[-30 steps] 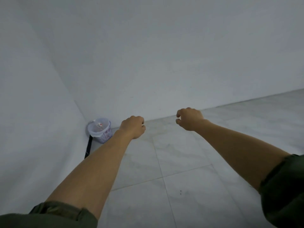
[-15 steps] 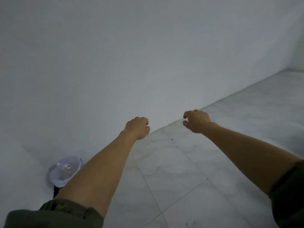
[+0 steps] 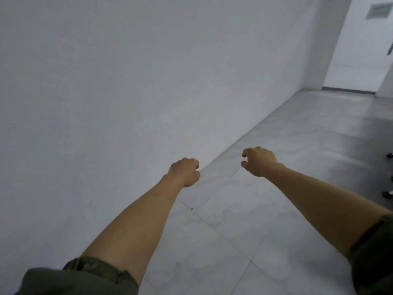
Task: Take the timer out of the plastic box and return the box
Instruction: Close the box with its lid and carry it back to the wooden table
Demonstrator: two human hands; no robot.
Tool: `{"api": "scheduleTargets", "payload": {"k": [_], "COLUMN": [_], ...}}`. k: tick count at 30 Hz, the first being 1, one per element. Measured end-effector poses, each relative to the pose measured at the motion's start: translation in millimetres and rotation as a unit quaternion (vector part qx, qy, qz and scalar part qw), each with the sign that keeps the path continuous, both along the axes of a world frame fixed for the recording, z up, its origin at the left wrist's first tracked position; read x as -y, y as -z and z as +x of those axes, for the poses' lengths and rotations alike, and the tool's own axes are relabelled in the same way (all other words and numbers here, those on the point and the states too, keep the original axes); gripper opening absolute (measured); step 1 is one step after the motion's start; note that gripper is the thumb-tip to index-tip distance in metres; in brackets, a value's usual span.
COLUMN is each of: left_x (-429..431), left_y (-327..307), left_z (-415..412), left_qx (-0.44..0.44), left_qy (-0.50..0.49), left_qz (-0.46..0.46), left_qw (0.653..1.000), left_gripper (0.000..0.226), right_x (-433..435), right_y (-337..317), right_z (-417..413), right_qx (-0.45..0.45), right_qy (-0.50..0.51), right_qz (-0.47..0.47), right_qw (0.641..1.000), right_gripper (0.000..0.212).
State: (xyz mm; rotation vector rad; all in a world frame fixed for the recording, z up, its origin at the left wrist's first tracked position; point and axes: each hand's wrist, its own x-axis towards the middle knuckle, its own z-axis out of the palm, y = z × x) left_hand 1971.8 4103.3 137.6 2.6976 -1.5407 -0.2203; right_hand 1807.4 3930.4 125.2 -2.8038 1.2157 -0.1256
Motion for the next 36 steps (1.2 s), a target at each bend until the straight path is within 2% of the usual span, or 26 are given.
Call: {"api": "scheduleTargets", "payload": {"k": [7, 17, 23, 36], "left_x": [173, 388, 541, 853], "left_y": [-7, 14, -11, 18], "left_z": [44, 110, 160, 127], "left_qx": [-0.007, -0.011, 0.014, -0.009], "left_qy": [0.057, 0.141, 0.199, 0.275], "left_qz": [-0.004, 0.008, -0.003, 0.013], "left_qw": [0.998, 0.99, 0.98, 0.961], "left_gripper": [0.038, 0.039, 0.039, 0.041], "right_x": [158, 339, 463, 743], "right_y": [-15, 15, -1, 24], "right_z": [20, 60, 90, 48], "right_qx": [-0.004, -0.018, -0.007, -0.018], "right_qy": [0.073, 0.163, 0.219, 0.297], "right_qz": [-0.009, 0.005, 0.002, 0.017], "right_qw": [0.997, 0.987, 0.976, 0.954], "right_gripper": [0.033, 0.033, 0.033, 0.036]}}
